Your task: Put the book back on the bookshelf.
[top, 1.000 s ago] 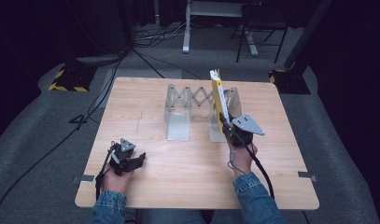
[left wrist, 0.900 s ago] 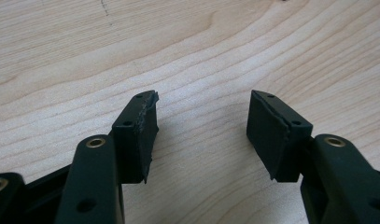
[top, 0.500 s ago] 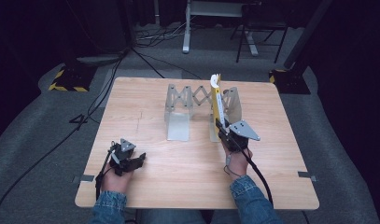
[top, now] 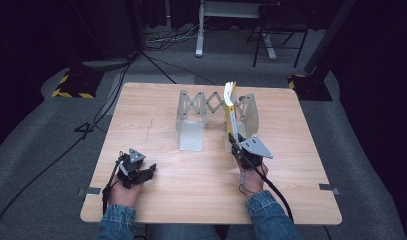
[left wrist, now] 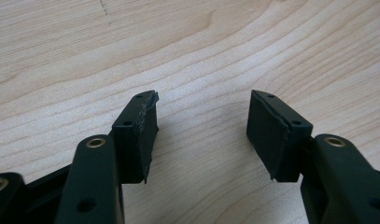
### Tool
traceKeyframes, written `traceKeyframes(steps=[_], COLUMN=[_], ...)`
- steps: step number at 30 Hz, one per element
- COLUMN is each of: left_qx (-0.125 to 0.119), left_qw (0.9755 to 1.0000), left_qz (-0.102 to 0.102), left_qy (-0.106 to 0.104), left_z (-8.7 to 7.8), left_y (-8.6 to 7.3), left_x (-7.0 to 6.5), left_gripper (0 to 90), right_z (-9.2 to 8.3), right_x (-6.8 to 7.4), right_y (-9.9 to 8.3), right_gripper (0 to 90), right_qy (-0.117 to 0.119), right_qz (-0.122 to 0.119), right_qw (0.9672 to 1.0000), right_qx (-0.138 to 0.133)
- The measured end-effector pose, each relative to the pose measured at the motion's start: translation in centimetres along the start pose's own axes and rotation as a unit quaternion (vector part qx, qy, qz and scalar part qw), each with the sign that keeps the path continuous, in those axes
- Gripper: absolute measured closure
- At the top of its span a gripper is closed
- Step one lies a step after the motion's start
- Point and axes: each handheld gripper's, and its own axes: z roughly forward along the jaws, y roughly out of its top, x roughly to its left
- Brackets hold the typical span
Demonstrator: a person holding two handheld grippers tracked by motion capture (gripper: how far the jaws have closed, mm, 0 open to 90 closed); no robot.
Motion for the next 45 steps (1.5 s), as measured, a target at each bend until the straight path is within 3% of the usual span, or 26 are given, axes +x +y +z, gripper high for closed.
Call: traceKeyframes(steps=[7,23,27,34,45], left_qx=[-0.001,0.001,0.0,-0.001,-0.016], left_qw=[1.0,1.0,1.0,1.0,0.9999], left_qz=[0.0,0.002,-0.001,0.002,-0.001], left_qy=[-0.001,-0.002,-0.003,-0.003,-0.003], left_z=[0.0,-0.1,-0.2,-0.2,-0.3], left_y=[0.0,-0.1,-0.2,-0.3,-0.9], left_x=[0.0,0.0,-0.1,0.0,0.1], left_gripper=[43.2,43.1,42.9,42.5,40.0], right_z=[0.6,1.8,2.0,2.2,1.9], right_x=[-0.2,-1.6,-1.3,-1.4,-1.5], right_y=[-0.6,-1.5,-1.4,-0.8,-0.5], right_gripper=[75.4,74.4,73.4,72.5,65.5], right_qy=[-0.004,-0.034,-0.03,-0.02,-0.013], right_qz=[-0.005,0.022,0.02,0.039,0.016], right_qw=[0.9999,0.9986,0.9986,0.9974,0.9967], right_qx=[0.011,0.033,0.039,0.057,0.079])
